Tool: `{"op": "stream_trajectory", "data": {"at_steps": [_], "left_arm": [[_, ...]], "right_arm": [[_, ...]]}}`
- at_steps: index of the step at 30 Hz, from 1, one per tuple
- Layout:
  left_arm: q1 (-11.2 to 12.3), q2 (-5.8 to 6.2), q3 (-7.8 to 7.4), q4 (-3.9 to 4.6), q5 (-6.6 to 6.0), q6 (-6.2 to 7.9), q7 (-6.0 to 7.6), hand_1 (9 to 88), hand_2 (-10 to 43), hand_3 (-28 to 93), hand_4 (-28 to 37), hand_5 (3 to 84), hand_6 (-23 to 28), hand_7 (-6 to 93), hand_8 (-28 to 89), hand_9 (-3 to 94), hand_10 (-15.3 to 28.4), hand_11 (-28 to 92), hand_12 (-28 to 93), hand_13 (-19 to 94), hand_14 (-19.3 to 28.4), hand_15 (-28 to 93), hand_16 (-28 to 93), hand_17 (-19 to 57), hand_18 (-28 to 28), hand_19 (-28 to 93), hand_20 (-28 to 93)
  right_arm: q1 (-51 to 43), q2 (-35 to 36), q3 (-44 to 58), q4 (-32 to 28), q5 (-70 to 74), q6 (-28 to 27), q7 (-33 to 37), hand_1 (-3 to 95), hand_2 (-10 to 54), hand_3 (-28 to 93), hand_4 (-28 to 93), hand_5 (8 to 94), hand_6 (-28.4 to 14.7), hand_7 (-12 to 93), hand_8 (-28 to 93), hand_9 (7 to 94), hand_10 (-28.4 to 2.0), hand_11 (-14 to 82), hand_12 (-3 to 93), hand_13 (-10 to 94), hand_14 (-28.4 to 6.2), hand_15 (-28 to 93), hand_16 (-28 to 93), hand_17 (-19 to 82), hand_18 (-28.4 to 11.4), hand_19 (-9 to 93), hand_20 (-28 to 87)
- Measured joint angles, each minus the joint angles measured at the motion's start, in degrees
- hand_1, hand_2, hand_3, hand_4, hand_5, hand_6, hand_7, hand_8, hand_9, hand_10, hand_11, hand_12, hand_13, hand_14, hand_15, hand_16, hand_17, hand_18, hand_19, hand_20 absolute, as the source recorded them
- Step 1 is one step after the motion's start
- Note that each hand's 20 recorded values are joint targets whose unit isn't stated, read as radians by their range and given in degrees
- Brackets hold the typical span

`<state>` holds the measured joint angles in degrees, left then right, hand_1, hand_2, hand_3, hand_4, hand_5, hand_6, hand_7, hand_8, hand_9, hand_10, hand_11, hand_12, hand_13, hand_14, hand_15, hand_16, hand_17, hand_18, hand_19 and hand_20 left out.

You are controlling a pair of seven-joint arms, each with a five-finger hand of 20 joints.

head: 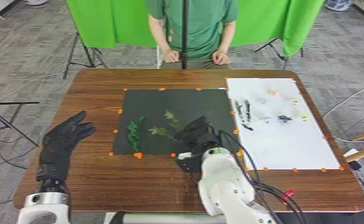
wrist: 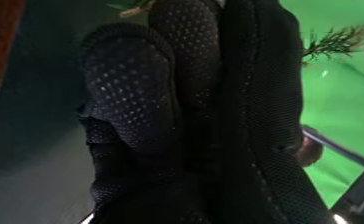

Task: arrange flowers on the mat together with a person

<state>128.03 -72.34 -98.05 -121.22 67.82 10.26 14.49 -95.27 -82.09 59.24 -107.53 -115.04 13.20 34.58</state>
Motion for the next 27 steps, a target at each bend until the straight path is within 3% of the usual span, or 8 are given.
{"op": "stream_trajectory", "data": {"at_steps": [22,23,25,27], "left_arm": [[0.01,0.04,-0.02,0.00,0.03,-0.49,-0.42,25.9,-0.3,70,-21.5,46.9,4.1,9.4,-6,50.0,14.6,18,13,45,17.8,21,-3,15.6,13.6,16,21],[0.01,0.05,-0.04,0.00,0.03,-0.51,-0.43,25.8,-0.3,70,-21.5,46.9,4.0,9.4,-6,50.0,14.6,18,13,45,17.8,21,-3,15.6,13.6,16,21],[0.01,0.05,-0.06,-0.01,0.03,-0.53,-0.44,25.8,-0.3,70,-21.5,46.9,4.1,9.3,-6,50.0,14.6,18,13,45,17.8,21,-3,15.6,13.6,16,21],[0.01,0.05,-0.08,-0.01,0.03,-0.57,-0.44,25.8,-0.3,70,-21.5,46.9,4.1,9.4,-6,50.2,14.6,18,13,45,17.8,21,-3,15.6,13.7,16,21]], "right_arm": [[-0.27,0.01,0.00,-0.80,3.92,-2.32,-0.37,78.3,-9.5,-26,43,81.4,-3.0,13,17,93.7,-11.4,20.9,17.1,94,-3.2,45,22,50,-19.2,72,37],[-0.42,0.03,-0.02,-0.80,2.94,-2.37,-0.72,75.9,-9.5,-21,41,81.1,-3.0,14,17,93.7,-11.5,20.5,17.4,94,-3.3,45,23,49,-19.3,72,38],[-0.88,0.07,-0.05,-0.79,-0.44,-2.43,-1.77,49.9,-9.5,49,-9,79.9,-2.8,15,15,93.6,-11.7,18.5,18.4,94,-3.4,43,24,48,-19.6,71,39],[-1.48,0.18,-0.03,-0.67,-4.95,-2.51,-3.08,45.0,-9.5,58,-15,78.6,-2.3,16,14,92.6,-11.7,17.4,18.8,94,-3.5,43,25,47,-20.0,72,39]]}}
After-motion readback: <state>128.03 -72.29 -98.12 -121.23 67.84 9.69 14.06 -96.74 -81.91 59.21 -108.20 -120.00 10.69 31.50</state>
